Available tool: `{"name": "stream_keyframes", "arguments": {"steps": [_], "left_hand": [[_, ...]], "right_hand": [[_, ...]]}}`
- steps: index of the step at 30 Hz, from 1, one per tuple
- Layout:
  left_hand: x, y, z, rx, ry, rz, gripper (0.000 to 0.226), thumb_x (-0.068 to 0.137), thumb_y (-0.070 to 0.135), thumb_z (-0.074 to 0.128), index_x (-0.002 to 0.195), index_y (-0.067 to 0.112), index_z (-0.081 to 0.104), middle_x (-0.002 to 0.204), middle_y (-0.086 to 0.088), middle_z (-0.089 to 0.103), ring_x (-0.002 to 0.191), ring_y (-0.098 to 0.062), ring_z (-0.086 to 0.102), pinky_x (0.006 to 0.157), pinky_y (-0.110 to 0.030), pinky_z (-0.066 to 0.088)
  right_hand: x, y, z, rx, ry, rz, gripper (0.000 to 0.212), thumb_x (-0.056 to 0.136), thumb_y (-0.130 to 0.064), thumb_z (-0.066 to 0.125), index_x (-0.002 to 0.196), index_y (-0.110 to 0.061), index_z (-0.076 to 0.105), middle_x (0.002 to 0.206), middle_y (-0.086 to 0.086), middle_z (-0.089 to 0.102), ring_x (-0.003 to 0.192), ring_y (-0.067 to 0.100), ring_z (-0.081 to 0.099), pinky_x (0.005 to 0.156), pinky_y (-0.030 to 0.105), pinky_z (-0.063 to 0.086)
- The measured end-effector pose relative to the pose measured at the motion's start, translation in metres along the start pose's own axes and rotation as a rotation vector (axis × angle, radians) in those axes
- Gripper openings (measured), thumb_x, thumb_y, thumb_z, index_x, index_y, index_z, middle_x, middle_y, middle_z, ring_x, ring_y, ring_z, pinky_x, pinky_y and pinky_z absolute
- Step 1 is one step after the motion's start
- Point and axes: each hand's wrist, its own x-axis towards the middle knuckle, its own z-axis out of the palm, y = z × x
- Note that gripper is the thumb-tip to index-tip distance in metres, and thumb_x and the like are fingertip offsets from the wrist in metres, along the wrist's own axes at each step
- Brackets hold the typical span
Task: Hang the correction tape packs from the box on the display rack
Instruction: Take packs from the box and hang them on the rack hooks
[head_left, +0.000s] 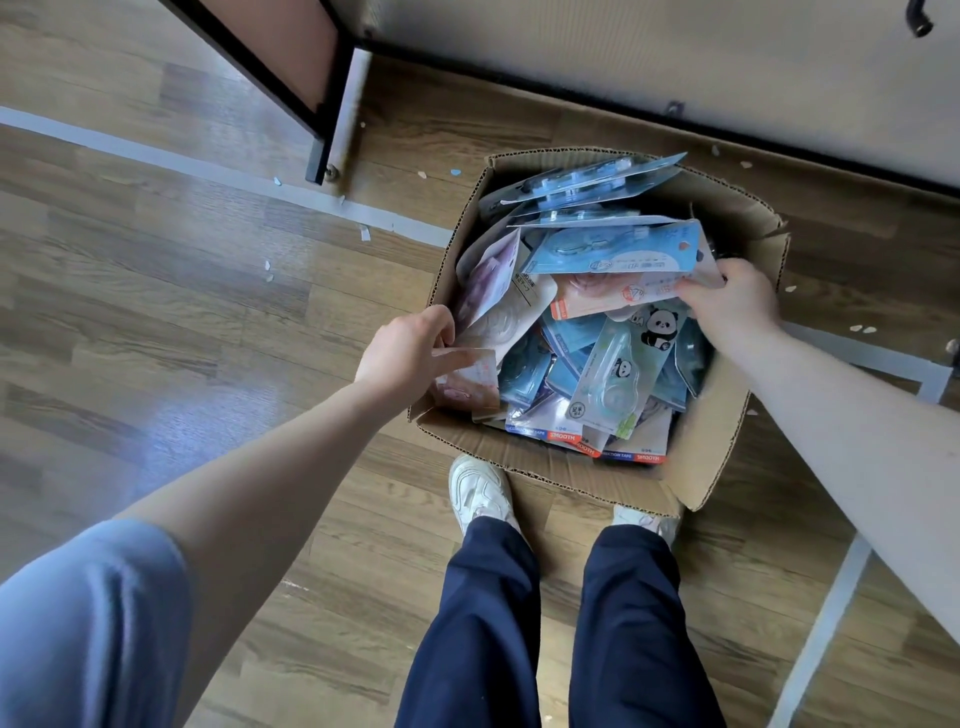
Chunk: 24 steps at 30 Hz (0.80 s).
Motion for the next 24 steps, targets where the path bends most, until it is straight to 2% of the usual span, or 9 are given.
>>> {"name": "stream_keyframes", "arguments": {"steps": [3, 6, 8, 11, 15, 17, 20, 22, 24], "left_hand": [[-0.002, -0.008, 0.002, -0.021, -0.002, 0.021, 0.025, 0.074, 0.012, 0.076, 0.094, 0.01, 0.061, 0.085, -0.001, 0.059, 0.083, -0.024, 0.055, 0.067, -0.029, 0.037], [-0.004, -0.014, 0.008, 0.003, -0.007, 0.03, 0.03, 0.07, -0.001, 0.071, 0.097, 0.009, 0.065, 0.087, 0.003, 0.052, 0.082, -0.018, 0.051, 0.069, -0.026, 0.036], [-0.005, -0.013, 0.012, 0.045, -0.017, 0.006, 0.021, 0.073, 0.004, 0.073, 0.092, 0.011, 0.065, 0.087, 0.004, 0.049, 0.081, -0.017, 0.047, 0.069, -0.027, 0.037], [-0.006, -0.005, 0.012, 0.086, -0.024, -0.007, 0.011, 0.078, 0.015, 0.074, 0.083, 0.013, 0.064, 0.084, 0.003, 0.052, 0.082, -0.019, 0.048, 0.067, -0.029, 0.034], [-0.005, 0.006, 0.01, -0.133, -0.036, -0.099, 0.019, 0.073, 0.021, 0.081, 0.068, 0.017, 0.062, 0.066, 0.006, 0.057, 0.068, -0.011, 0.052, 0.059, -0.026, 0.034], [-0.004, 0.009, 0.009, -0.293, -0.014, -0.166, 0.027, 0.07, 0.02, 0.083, 0.061, 0.021, 0.057, 0.057, 0.01, 0.055, 0.054, -0.001, 0.05, 0.051, -0.017, 0.034], [-0.004, 0.011, 0.006, -0.461, 0.002, -0.204, 0.029, 0.071, 0.015, 0.082, 0.062, 0.022, 0.056, 0.061, 0.007, 0.058, 0.058, -0.003, 0.049, 0.054, -0.019, 0.035], [-0.005, 0.013, 0.002, -0.534, -0.004, -0.202, 0.027, 0.072, 0.011, 0.082, 0.064, 0.021, 0.057, 0.066, 0.003, 0.063, 0.065, -0.01, 0.054, 0.06, -0.025, 0.039], [-0.006, 0.018, -0.003, -0.56, -0.008, -0.196, 0.025, 0.073, 0.01, 0.081, 0.066, 0.022, 0.06, 0.068, 0.002, 0.065, 0.067, -0.011, 0.056, 0.061, -0.026, 0.041]], "right_hand": [[0.003, -0.001, 0.003, 0.157, 0.034, 0.061, 0.033, 0.084, -0.025, 0.066, 0.114, -0.012, 0.058, 0.109, 0.006, 0.064, 0.091, 0.024, 0.065, 0.079, 0.037, 0.054], [0.003, -0.006, 0.006, 0.316, 0.082, 0.119, 0.042, 0.082, -0.016, 0.071, 0.12, -0.011, 0.053, 0.105, 0.004, 0.063, 0.069, 0.011, 0.062, 0.061, 0.019, 0.051], [0.003, -0.008, 0.006, 0.391, 0.086, 0.148, 0.045, 0.081, -0.012, 0.072, 0.122, -0.01, 0.053, 0.102, 0.004, 0.062, 0.061, 0.005, 0.057, 0.049, 0.012, 0.044], [0.0, -0.013, 0.002, 0.454, 0.079, 0.159, 0.037, 0.08, -0.005, 0.071, 0.114, -0.01, 0.058, 0.095, 0.0, 0.062, 0.061, 0.002, 0.054, 0.046, 0.009, 0.041], [-0.002, -0.017, -0.005, 0.496, 0.054, 0.161, 0.021, 0.079, -0.003, 0.065, 0.096, -0.015, 0.064, 0.072, -0.005, 0.059, 0.055, 0.004, 0.048, 0.046, 0.012, 0.037], [-0.004, -0.017, -0.008, 0.559, 0.048, 0.186, 0.018, 0.08, -0.003, 0.063, 0.094, -0.015, 0.065, 0.069, -0.003, 0.058, 0.053, 0.005, 0.045, 0.044, 0.011, 0.036], [-0.008, -0.017, -0.013, 0.645, 0.041, 0.215, 0.015, 0.085, -0.004, 0.061, 0.093, -0.016, 0.065, 0.079, -0.001, 0.064, 0.064, 0.006, 0.056, 0.056, 0.012, 0.044], [-0.011, -0.017, -0.017, 0.707, 0.035, 0.216, 0.014, 0.087, -0.005, 0.06, 0.085, -0.018, 0.063, 0.087, 0.001, 0.066, 0.081, 0.01, 0.065, 0.068, 0.018, 0.051], [-0.013, -0.018, -0.022, 0.762, 0.039, 0.214, 0.017, 0.088, -0.004, 0.06, 0.081, -0.02, 0.061, 0.091, 0.003, 0.067, 0.088, 0.014, 0.066, 0.075, 0.024, 0.054]]}}
